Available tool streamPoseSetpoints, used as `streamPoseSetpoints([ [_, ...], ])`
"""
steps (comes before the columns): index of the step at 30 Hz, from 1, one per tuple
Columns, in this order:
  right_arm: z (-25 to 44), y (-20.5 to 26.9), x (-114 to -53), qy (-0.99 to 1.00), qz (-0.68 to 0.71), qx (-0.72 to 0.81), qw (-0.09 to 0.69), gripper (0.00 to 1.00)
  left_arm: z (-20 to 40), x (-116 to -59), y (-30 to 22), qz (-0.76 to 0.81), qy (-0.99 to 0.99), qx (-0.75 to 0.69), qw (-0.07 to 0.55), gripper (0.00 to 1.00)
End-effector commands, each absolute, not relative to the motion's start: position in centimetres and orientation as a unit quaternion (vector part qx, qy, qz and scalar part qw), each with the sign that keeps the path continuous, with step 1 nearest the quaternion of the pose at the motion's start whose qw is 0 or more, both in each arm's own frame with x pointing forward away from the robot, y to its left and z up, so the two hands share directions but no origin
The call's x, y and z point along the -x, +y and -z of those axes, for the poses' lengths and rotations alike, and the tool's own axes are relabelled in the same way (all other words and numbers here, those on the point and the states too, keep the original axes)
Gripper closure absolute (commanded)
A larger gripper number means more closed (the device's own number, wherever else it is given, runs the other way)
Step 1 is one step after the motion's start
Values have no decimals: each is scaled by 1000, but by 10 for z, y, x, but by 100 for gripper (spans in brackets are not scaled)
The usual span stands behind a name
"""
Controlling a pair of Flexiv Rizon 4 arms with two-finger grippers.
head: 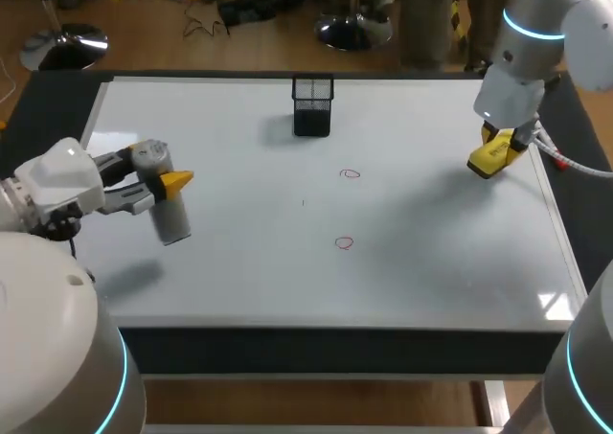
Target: Pick up the inspection probe, press it on each red-marked spot on the whiteboard one by one, put down the probe, pick up the eraser, and wipe off all the red marks.
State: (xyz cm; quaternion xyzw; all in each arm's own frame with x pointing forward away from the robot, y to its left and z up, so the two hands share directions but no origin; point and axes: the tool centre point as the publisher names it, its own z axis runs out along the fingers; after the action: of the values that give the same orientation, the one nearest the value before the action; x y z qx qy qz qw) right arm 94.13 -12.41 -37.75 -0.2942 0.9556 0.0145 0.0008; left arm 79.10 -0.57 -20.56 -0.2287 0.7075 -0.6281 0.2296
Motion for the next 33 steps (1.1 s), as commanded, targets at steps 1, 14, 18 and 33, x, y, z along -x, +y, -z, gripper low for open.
streamPoseSetpoints([
  [1, 377, -125, -942, 955, -13, 295, 0, 100, 206, -819, -27, 639, 712, 207, 206, 100],
  [14, 377, -125, -942, 955, -13, 295, 0, 100, 196, -860, -113, 657, 730, 123, 143, 100],
  [18, 377, -125, -942, 955, -13, 295, 0, 100, 195, -871, -139, 666, 728, 106, 122, 100],
  [33, 377, -125, -942, 955, -13, 295, 0, 100, 204, -904, -236, 670, 739, 48, 59, 100],
])
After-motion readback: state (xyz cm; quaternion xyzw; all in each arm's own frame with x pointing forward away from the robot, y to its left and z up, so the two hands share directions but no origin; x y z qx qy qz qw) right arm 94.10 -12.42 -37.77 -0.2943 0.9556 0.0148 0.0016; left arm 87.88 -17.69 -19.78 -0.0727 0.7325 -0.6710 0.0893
